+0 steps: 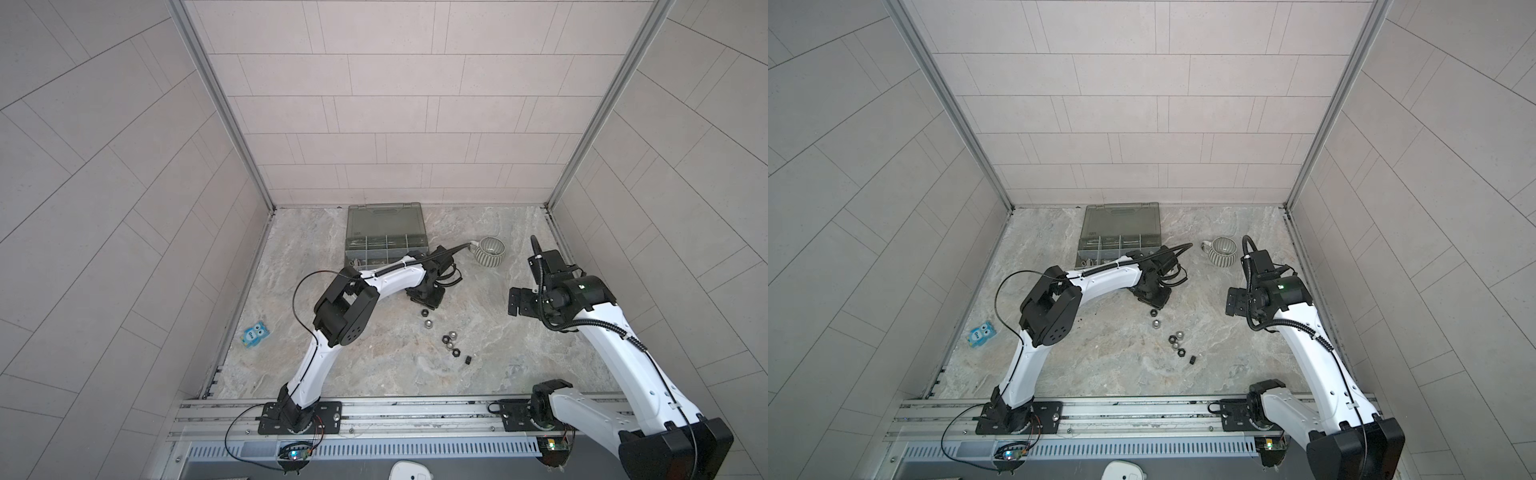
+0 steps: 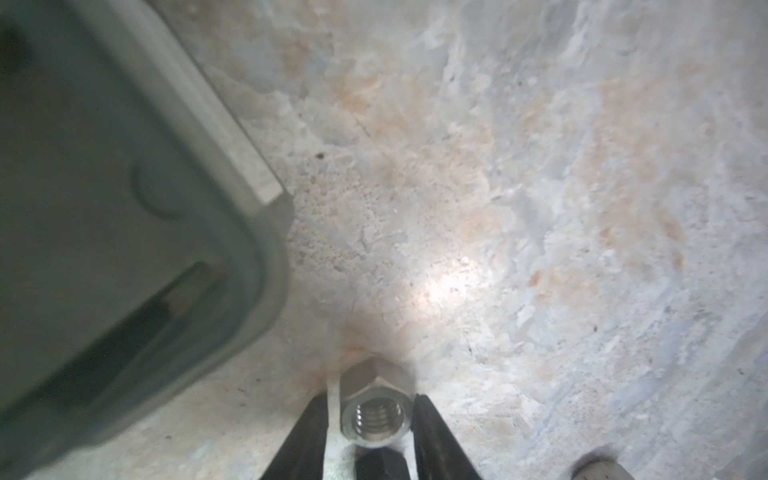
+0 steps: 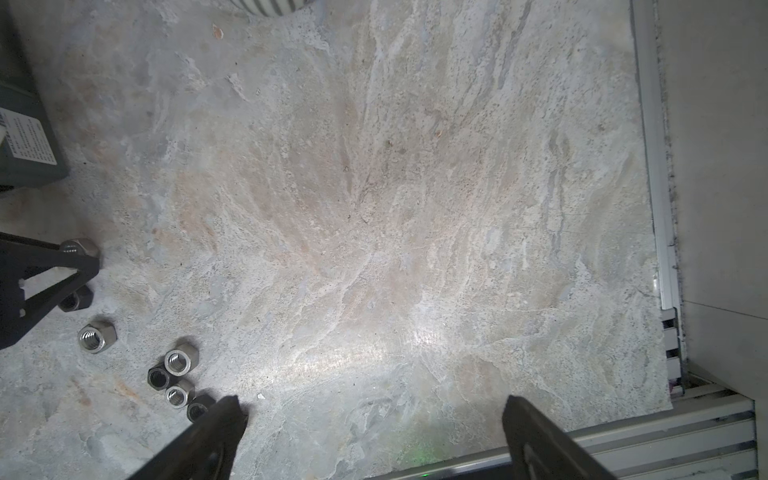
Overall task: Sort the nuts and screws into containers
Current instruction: 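Close the left gripper on the silver hex nut and lift it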
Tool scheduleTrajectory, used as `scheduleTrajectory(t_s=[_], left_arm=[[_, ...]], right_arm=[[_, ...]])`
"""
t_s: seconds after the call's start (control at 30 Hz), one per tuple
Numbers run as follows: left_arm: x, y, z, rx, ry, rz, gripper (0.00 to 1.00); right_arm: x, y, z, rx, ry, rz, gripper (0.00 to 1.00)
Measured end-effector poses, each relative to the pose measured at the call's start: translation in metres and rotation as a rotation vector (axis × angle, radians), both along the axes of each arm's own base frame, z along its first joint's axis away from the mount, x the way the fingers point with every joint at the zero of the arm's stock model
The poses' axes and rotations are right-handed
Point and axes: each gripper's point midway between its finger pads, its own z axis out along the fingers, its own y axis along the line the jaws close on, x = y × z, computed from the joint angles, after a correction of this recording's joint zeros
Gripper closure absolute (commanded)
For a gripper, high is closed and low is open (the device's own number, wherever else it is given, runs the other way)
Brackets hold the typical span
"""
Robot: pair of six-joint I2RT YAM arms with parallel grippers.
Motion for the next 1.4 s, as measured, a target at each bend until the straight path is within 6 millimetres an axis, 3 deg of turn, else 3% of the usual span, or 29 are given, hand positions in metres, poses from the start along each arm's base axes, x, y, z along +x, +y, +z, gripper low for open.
scheduleTrajectory(t_s=[0.37,1.4], left_arm=[[0.001,0.000,0.001,0.018,0.009,-0.016,0.75],[-0.002,0.006,0.008,0.047,0.010,-0.044,0.79]], right_arm=[[0.001,-0.002,-0.004,-0.003,0.018,-0.003,0.01],[0.013,0.004,-0.003,0.025,-0.013,0.008,0.01]])
